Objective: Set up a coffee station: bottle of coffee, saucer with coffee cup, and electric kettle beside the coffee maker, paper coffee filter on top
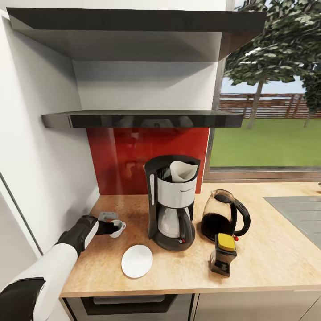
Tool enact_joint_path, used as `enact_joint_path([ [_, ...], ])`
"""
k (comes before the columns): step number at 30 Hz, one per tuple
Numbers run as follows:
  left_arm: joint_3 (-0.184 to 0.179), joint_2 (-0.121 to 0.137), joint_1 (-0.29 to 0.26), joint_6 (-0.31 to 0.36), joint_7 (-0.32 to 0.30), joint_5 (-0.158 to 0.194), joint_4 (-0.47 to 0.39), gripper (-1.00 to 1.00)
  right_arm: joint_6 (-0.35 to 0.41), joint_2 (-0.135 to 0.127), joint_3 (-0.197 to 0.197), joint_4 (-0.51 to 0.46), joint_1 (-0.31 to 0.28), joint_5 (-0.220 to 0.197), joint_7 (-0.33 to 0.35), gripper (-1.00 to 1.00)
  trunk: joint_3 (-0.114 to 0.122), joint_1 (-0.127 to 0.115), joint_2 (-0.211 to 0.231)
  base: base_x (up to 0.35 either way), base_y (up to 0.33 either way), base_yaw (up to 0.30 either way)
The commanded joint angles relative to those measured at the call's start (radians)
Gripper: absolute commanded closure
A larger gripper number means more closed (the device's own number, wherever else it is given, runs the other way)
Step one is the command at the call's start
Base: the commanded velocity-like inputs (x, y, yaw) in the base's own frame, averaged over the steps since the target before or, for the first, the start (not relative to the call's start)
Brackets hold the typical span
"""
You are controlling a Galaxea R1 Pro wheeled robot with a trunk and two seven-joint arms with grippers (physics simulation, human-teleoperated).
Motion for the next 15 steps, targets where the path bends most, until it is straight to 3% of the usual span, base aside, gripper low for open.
enact_joint_path([
  [1, 0.006, -0.001, 0.0, 0.004, -0.007, -0.009, -0.001, -1.0, -0.003, 0.0, 0.008, 0.001, 0.0, -0.01, 0.002, -1.0, -0.001, 0.0, -0.001, 0.0, 0.0, 0.0],
  [15, 0.006, 0.0, 0.0, 0.003, -0.008, -0.009, 0.019, -1.0, -0.003, 0.0, 0.008, 0.001, 0.0, -0.01, 0.002, -1.0, -0.001, 0.0, -0.001, 0.0, 0.0, 0.0],
])
